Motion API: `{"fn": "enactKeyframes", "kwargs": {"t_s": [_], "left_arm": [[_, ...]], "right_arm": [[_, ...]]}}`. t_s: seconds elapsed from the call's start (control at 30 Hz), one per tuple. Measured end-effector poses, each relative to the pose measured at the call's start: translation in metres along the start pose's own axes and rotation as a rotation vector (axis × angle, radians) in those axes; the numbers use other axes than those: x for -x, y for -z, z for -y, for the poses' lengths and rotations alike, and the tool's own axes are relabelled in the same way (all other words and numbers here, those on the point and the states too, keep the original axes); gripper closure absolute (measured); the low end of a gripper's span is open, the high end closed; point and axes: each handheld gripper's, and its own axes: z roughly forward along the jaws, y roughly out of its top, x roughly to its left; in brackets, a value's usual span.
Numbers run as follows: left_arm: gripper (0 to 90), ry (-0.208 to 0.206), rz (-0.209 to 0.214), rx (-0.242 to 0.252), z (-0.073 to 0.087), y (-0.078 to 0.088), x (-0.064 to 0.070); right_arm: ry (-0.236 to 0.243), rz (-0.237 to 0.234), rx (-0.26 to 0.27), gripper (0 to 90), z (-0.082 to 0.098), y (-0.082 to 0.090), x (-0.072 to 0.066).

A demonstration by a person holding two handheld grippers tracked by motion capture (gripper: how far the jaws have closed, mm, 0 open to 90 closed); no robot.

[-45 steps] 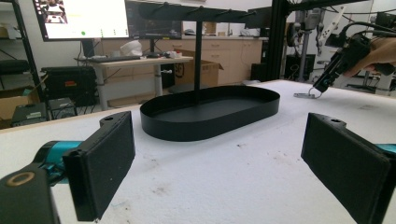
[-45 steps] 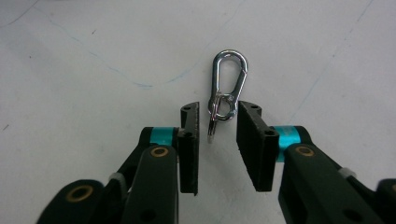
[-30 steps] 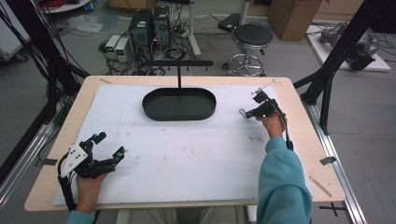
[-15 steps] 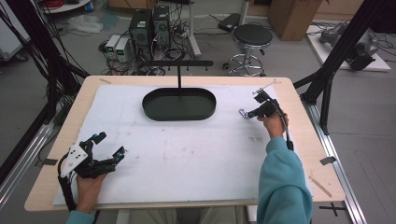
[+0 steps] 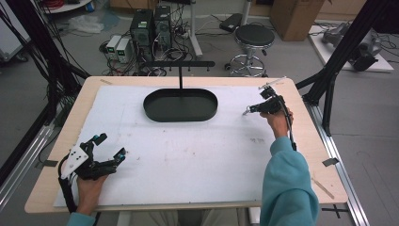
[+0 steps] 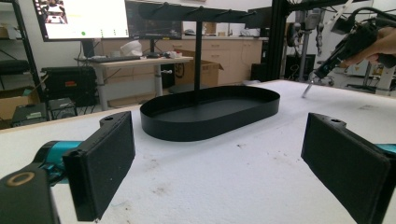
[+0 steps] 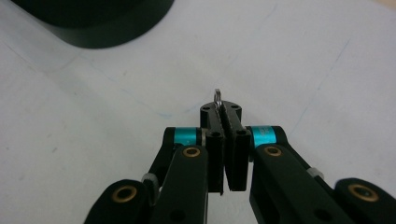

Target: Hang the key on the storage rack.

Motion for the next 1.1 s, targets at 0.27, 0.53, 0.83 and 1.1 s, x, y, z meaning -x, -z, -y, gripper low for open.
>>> {"fn": "enactKeyframes", "kwargs": {"t_s": [0.27, 0.53, 0.83, 1.1], "left_arm": [[10.1, -0.001, -0.001, 0.000, 0.000, 0.000, 0.000], [10.1, -0.003, -0.002, 0.001, 0.000, 0.000, 0.000], [10.1, -0.002, -0.001, 0.000, 0.000, 0.000, 0.000], [10.1, -0.002, -0.002, 0.000, 0.000, 0.000, 0.000]], "right_arm": [[0.008, -0.041, 0.133, 89.3, -0.004, 0.019, -0.004], [0.012, -0.056, 0.240, 89.3, -0.006, 0.034, -0.008], [0.038, -0.074, 0.306, 89.3, -0.019, 0.056, -0.013], [0.112, -0.102, 0.345, 89.2, -0.048, 0.069, -0.030]]}}
